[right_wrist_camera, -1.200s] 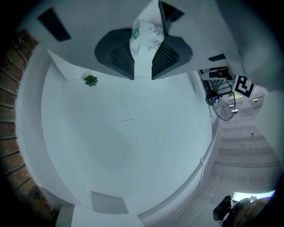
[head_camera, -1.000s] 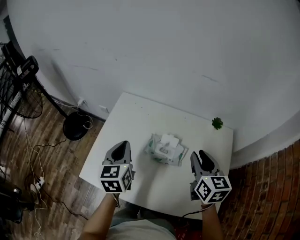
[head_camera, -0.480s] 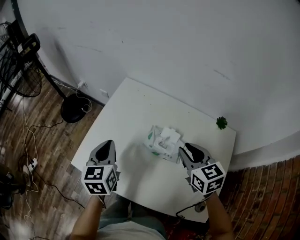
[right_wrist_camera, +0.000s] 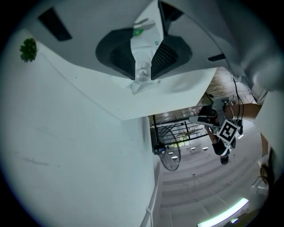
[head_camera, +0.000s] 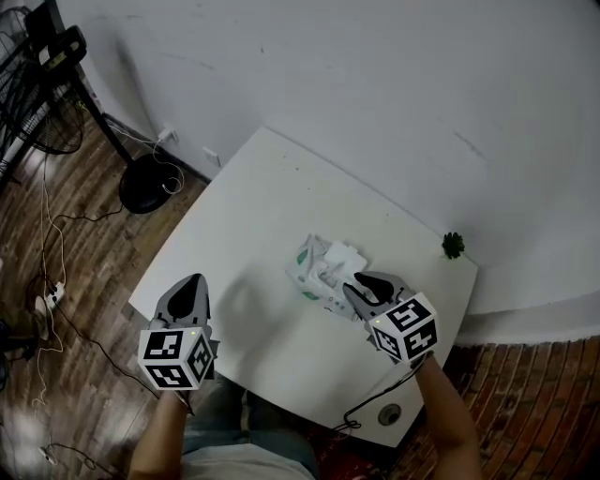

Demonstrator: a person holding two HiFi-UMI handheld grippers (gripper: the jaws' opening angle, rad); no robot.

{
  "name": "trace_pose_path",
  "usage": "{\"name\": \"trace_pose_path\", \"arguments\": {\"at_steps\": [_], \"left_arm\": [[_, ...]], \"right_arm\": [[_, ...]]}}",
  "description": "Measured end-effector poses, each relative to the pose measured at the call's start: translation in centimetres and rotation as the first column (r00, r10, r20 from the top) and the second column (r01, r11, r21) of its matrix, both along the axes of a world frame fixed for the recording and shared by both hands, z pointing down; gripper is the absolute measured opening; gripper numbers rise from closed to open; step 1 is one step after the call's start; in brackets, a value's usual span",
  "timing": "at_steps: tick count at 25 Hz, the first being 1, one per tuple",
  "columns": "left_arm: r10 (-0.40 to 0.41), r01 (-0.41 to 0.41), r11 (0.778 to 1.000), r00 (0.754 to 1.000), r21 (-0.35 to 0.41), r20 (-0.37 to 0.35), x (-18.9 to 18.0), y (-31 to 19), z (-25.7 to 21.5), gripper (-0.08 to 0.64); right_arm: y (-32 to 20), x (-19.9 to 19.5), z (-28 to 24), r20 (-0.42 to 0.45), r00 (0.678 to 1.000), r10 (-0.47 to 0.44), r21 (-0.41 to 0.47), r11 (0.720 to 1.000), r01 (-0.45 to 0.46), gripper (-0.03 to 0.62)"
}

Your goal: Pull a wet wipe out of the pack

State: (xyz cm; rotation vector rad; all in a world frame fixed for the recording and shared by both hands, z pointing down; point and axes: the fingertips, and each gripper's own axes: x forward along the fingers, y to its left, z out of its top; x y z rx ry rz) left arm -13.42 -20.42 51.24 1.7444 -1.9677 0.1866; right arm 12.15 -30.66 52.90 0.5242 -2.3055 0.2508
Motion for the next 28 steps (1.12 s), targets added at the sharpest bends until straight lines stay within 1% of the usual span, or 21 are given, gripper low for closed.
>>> {"name": "trace_pose_path", "arguments": {"at_steps": [8,17,28], "left_arm": [[-0.052,0.051,0.998,0.999,-0.029,-0.012,-1.1,1.2,1.5,0.0],[-0.091,0.089,0.994,0.996,-0.055,-0.023,-1.8,2.3,2.6,0.0],[-0.126,0.125,0.99,0.992,-0.06,-0.015,-2.9,2.7,2.7,0.0]], "right_arm": [[-0.8,-0.6,2.8,-0.074,0.994,-0.081,-0.048,0.996,0.078,0.112],[-1.4,-2.0,4.8,-0.11,0.986,-0.127,-0.081,0.99,0.118,0.112],[-1.8,-2.5,6.5,-0.175,0.968,-0.178,-0.103,0.981,0.162,0.11]]}}
